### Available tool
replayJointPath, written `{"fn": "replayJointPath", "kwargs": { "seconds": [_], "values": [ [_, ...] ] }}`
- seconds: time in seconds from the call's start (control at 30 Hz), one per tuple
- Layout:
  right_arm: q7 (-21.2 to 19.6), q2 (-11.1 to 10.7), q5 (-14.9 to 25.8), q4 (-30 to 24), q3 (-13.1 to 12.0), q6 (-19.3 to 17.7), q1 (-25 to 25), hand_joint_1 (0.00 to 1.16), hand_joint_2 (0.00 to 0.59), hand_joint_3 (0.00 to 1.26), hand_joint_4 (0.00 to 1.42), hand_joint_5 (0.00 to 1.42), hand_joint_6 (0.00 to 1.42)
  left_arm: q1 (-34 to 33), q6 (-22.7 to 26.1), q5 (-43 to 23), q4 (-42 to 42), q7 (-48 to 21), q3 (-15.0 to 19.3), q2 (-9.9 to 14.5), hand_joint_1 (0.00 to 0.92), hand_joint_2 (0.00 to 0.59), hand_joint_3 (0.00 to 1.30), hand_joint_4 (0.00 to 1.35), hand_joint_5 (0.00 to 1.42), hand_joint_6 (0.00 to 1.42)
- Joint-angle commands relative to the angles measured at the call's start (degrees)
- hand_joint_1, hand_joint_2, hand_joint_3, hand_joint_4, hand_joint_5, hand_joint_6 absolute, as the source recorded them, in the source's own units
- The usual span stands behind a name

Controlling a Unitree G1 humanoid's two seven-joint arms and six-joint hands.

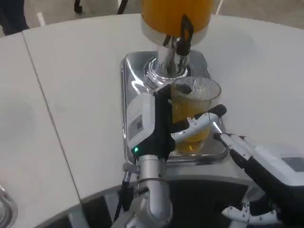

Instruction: Grasp the cup under the faucet to collect the drink, then remove the cup.

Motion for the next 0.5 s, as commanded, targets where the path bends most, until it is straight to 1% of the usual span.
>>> {"fn": "replayJointPath", "kwargs": {
  "seconds": [0.03, 0.2, 0.37, 0.43, 0.5],
  "values": [
    [-0.91, -0.43, 0.71, 0.29, 0.29, -0.71, -0.40, 0.68, 0.324, 0.00, 0.00, 0.00, 0.12, 2.09, -0.78, -0.24, -0.44, 0.44, 0.07, -0.82, 0.643, 0.051, 1.09, 1.13, 1.39, 1.42],
    [-0.89, -0.92, 1.28, -0.36, 0.55, -1.60, -0.76, 0.68, 0.325, 0.00, 0.00, 0.00, 0.12, 2.64, -1.38, -0.21, -1.89, 0.64, 0.95, 1.11, 0.642, 0.050, 1.09, 1.13, 1.39, 1.42],
    [-1.38, -1.78, 1.07, -1.02, 0.71, -3.52, -1.23, 0.69, 0.330, 0.00, 0.00, 0.00, 0.12, 3.31, -1.92, -0.06, -3.51, 0.63, 1.41, 2.63, 0.645, 0.051, 1.09, 1.12, 1.39, 1.42],
    [-1.25, -2.22, 1.31, -1.02, 0.76, -4.29, -1.30, 0.69, 0.333, 0.00, 0.00, 0.00, 0.12, 3.68, -2.36, 0.06, -4.35, 0.53, 1.65, 3.86, 0.646, 0.051, 1.09, 1.12, 1.39, 1.42],
    [-1.42, -1.88, 1.52, -1.31, 0.51, -4.21, -0.89, 0.69, 0.335, 0.00, 0.00, 0.00, 0.12, 3.97, -2.68, 0.13, -4.93, 0.54, 1.87, 4.80, 0.648, 0.051, 1.09, 1.12, 1.39, 1.42]
  ]
}}
